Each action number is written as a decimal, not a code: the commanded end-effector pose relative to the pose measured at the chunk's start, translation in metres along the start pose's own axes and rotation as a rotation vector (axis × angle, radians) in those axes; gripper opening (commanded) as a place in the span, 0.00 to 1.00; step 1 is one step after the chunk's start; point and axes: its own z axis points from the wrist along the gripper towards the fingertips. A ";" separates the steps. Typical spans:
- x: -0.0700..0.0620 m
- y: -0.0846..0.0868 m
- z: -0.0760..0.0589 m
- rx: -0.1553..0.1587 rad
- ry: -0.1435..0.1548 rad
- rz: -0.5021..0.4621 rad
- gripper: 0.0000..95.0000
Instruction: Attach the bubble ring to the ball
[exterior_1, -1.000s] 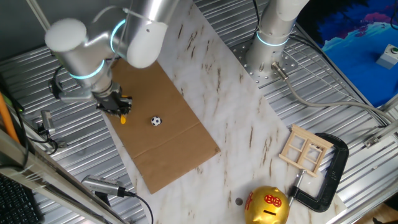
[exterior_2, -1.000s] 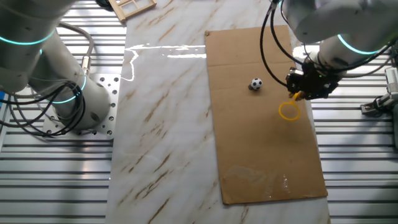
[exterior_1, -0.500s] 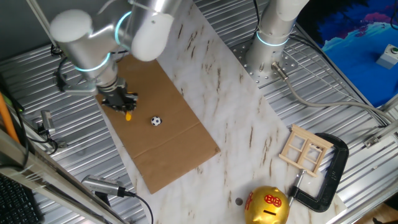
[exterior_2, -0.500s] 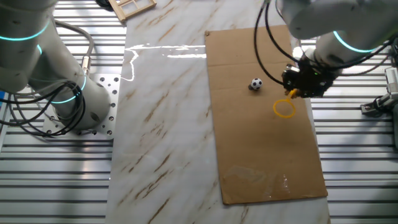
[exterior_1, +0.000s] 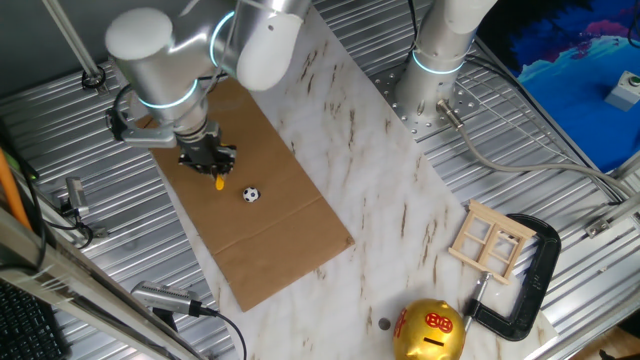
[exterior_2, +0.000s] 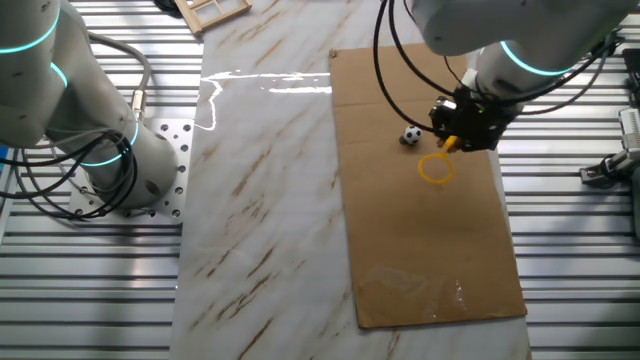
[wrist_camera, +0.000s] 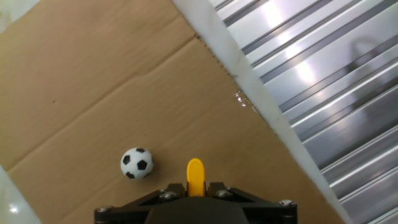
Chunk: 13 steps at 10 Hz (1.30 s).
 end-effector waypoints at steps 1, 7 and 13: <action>0.001 0.001 0.000 -0.007 -0.010 -0.038 0.00; -0.004 0.004 -0.002 -0.023 -0.034 -0.034 0.00; -0.042 0.058 -0.002 -0.031 -0.039 0.077 0.00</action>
